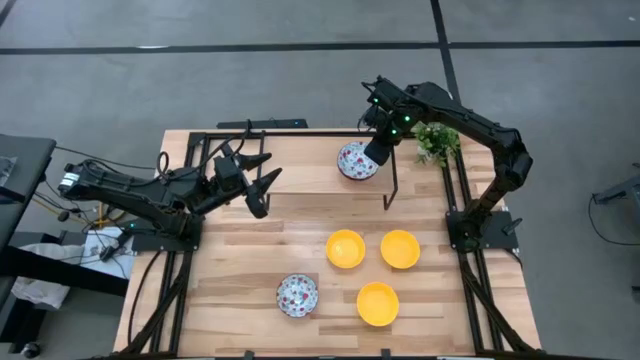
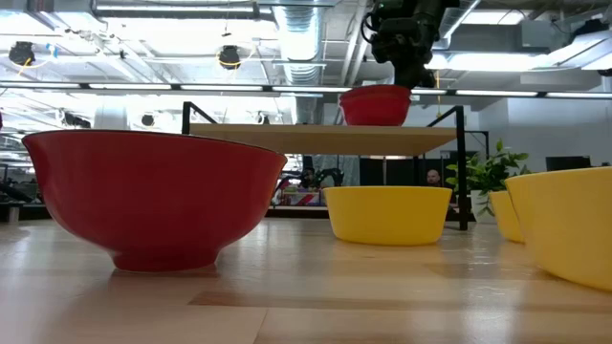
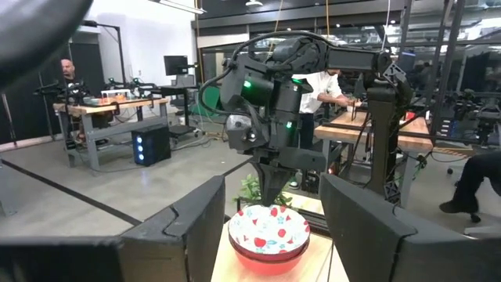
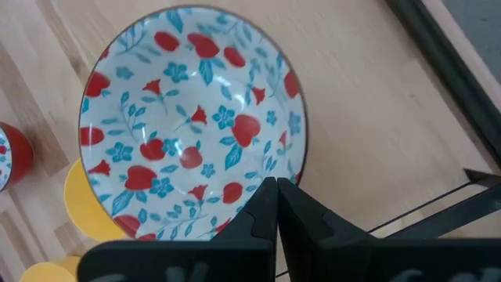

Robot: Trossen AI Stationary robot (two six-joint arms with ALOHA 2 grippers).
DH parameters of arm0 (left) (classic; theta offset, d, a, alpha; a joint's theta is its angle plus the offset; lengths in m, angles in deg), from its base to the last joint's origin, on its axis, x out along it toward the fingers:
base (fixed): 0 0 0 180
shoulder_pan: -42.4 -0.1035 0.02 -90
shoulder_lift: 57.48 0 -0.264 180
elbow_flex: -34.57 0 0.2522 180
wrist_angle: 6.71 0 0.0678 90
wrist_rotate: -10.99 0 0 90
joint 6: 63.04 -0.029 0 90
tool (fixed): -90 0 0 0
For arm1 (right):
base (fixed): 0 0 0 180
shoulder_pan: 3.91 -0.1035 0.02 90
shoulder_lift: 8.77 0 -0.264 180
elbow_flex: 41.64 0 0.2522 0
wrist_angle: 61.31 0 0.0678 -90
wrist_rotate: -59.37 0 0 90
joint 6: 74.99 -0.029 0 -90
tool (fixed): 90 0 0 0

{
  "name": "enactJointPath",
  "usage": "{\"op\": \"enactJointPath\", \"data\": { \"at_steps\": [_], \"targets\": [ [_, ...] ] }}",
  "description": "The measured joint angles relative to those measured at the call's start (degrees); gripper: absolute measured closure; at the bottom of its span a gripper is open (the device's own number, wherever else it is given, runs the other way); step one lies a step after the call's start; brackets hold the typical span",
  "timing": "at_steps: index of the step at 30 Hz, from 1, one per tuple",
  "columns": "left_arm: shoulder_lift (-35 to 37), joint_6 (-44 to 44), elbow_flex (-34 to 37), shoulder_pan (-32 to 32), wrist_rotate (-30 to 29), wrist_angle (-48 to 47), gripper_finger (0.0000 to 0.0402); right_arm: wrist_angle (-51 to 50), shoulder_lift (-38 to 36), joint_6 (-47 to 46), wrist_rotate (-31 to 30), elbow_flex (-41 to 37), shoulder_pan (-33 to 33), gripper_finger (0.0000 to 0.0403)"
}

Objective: Pick & Place Mini bowls
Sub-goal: Stack the red patterned bowl on the red patterned bowl on the shelf

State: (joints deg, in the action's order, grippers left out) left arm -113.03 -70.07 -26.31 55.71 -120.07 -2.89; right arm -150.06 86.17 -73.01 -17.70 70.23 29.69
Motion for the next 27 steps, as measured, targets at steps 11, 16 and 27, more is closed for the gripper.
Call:
{"op": "enactJointPath", "data": {
  "at_steps": [11,16,27],
  "targets": [
    [0.0,0.0,0.0,1.9,0.0,0.0,0.0192,0.9,-4.1,-0.1,-2.0,2.2,-0.8,0.0403],
    [0.0,0.1,0.0,5.1,0.0,-1.1,0.0192,-0.8,-10.4,0.1,0.0,2.6,-1.2,0.0403],
    [0.0,32.2,0.0,13.6,1.5,-29.7,0.0192,3.9,-30.6,-2.3,5.0,-9.4,-8.4,0.0403]
  ]
}}
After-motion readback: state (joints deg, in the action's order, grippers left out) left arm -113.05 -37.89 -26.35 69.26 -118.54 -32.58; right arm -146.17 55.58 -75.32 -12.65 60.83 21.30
